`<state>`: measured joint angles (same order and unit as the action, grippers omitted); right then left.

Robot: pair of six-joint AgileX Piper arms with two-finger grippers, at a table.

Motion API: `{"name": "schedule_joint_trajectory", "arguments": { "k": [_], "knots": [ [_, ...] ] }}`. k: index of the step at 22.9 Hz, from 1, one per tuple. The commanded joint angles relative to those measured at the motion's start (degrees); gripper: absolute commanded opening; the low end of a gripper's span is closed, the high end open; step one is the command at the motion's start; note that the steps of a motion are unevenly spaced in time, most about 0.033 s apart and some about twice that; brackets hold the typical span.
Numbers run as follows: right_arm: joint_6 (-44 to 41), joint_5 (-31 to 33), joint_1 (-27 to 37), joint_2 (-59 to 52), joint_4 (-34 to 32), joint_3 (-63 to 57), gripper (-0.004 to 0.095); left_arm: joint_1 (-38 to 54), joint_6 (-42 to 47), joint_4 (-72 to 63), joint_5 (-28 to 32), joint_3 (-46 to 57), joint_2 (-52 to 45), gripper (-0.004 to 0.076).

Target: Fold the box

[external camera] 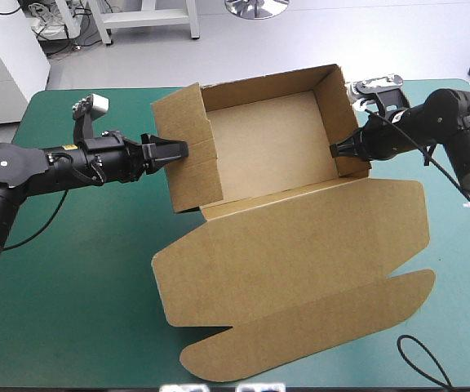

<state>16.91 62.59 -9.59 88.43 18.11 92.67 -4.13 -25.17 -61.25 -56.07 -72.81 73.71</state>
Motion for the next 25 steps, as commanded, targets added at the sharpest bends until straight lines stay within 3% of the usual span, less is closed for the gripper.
{"name": "schedule_joint_trajectory", "arguments": {
  "k": [1, 4, 7, 11, 16, 25],
  "knots": [
    [0.31, -2.32, 0.11, -2.32, 2.31, 1.42, -0.0012, -3.18, 5.92, 4.48, 2.16, -4.12, -1.61, 0.0493],
    [0.32, -2.32, 0.11, -2.32, 2.31, 1.42, -0.0011, -9.78, 18.09, 20.68, 4.58, -7.09, -1.61, 0.0493],
    [0.32, -2.42, 0.11, -2.32, 2.31, 1.42, -0.0012, -20.12, 37.02, 39.35, 8.82, -8.3, -1.51, 0.0493],
    [-0.15, -2.54, -0.01, -2.32, 3.56, 1.42, -0.0011, -29.29, 56.1, 58.71, 8.82, -8.3, -0.01, 0.0493],
    [-0.99, -3.49, -2.39, -2.32, 2.43, 1.42, -0.0011, -34.21, 65.26, 67.87, 8.72, -8.3, 2.19, 0.0493],
    [-4.39, -5.62, -6.06, -2.91, -1.13, 1.5, -0.0011, -34.16, 65.52, 70.68, 8.34, -8.3, 3.15, 0.0493]
  ]
}}
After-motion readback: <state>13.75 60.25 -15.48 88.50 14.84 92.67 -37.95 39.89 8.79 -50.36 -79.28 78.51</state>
